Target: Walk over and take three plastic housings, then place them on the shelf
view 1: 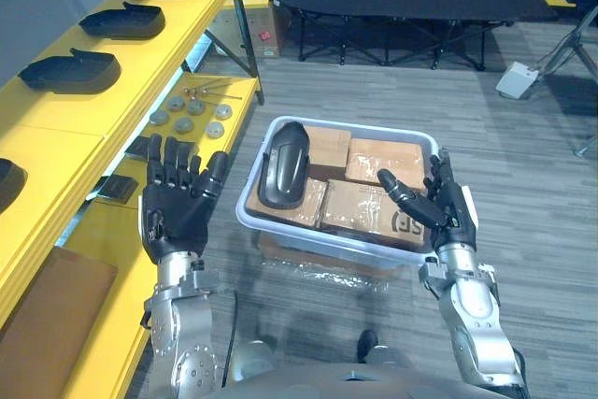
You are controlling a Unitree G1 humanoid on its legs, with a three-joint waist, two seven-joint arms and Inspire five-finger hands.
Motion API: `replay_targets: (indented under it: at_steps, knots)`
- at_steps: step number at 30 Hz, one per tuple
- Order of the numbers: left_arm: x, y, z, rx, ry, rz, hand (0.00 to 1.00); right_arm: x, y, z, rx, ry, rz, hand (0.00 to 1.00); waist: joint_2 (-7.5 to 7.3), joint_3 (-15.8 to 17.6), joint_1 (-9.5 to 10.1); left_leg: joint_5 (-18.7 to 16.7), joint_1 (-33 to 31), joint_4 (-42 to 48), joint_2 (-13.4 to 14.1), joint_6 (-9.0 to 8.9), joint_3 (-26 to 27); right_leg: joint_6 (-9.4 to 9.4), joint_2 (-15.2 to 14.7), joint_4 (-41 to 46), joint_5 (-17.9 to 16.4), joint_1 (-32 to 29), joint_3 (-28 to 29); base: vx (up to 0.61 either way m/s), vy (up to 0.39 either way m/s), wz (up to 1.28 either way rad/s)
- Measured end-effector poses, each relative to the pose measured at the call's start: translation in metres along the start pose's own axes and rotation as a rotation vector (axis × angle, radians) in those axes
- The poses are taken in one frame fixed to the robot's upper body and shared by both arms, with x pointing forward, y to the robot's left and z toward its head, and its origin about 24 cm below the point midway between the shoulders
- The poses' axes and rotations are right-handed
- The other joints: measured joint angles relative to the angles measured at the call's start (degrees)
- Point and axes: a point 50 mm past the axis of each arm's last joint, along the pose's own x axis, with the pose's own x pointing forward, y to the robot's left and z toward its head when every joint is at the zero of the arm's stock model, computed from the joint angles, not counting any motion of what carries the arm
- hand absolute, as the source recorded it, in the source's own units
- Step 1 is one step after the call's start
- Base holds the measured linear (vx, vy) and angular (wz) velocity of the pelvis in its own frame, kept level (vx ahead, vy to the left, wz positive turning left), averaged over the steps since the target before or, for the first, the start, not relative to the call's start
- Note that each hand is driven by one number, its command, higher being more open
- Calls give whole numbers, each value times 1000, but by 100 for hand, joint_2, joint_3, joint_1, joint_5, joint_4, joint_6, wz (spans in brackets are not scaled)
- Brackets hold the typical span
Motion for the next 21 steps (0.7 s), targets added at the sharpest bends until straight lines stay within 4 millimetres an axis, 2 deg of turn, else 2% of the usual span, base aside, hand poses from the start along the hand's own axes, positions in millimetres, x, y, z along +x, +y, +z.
replay_targets:
  at_steps: [1,2,3,4,6,9,10,11,12,13,15,18,21]
  knots:
    - [-1,0,-3,3,14,-2,100,7,-1,-5,-39,18,-11,100,26,4,50,176,-18,-248,-93,-121,-12,51,6,-48,29,-14,28,74,159,-24]
    - [-1,1,-6,44,28,-11,100,15,1,-12,-74,45,-34,100,-51,1,101,223,57,-392,-238,-225,20,149,-120,-179,88,17,42,98,187,-2]
    - [0,-1,-6,81,27,-33,100,20,3,-15,-112,51,-53,100,-184,73,119,271,40,-504,-428,-171,15,273,-246,-307,185,53,-19,143,183,14]
    - [1,-2,-6,86,29,-50,100,24,4,-15,-129,51,-62,100,-240,132,140,320,16,-521,-536,-151,-1,334,-349,-317,258,78,-89,99,112,23]
    - [0,-7,-10,82,54,-82,100,33,5,-20,-171,78,-81,100,-264,163,166,383,9,-502,-758,-106,-114,414,-553,-306,329,190,-436,82,122,39]
    - [5,-15,-10,130,52,-148,100,54,9,-17,-229,82,-105,100,-249,178,205,398,-52,-502,-925,-51,-297,439,-700,-238,350,251,-725,63,127,48]
    - [11,-24,-11,140,49,-204,100,73,9,-8,-266,72,-127,100,-196,309,300,394,-86,-473,-950,-17,-387,439,-735,-85,350,220,-793,-1,98,31]
    - [13,-27,-11,142,50,-224,100,81,7,-3,-284,63,-135,100,-167,387,327,399,-106,-449,-953,-8,-423,439,-742,-27,350,209,-813,-46,99,44]
    - [16,-33,-10,141,40,-258,100,97,5,11,-310,31,-158,100,-116,539,367,402,-236,-361,-968,9,-545,437,-756,60,349,168,-919,-71,52,34]
    - [18,-36,-9,136,29,-275,100,106,3,20,-317,13,-175,100,-96,621,389,418,-294,-353,-983,34,-587,428,-770,105,342,111,-948,-107,52,37]
    - [22,-45,-9,126,22,-323,100,135,-8,59,-330,-70,-261,100,-29,964,521,450,-592,-263,-1045,75,-691,424,-809,118,339,-60,-1074,-118,42,26]
    - [19,-50,-14,123,43,-356,100,151,-19,97,-348,-167,-332,100,18,1317,620,522,-845,-215,-1115,108,-810,420,-849,108,331,-192,-1177,-135,41,23]
    - [17,-56,-19,115,72,-396,100,160,-23,110,-364,-173,-357,100,35,1465,652,592,-997,-215,-1140,117,-850,415,-853,110,329,-278,-1238,-75,19,17]
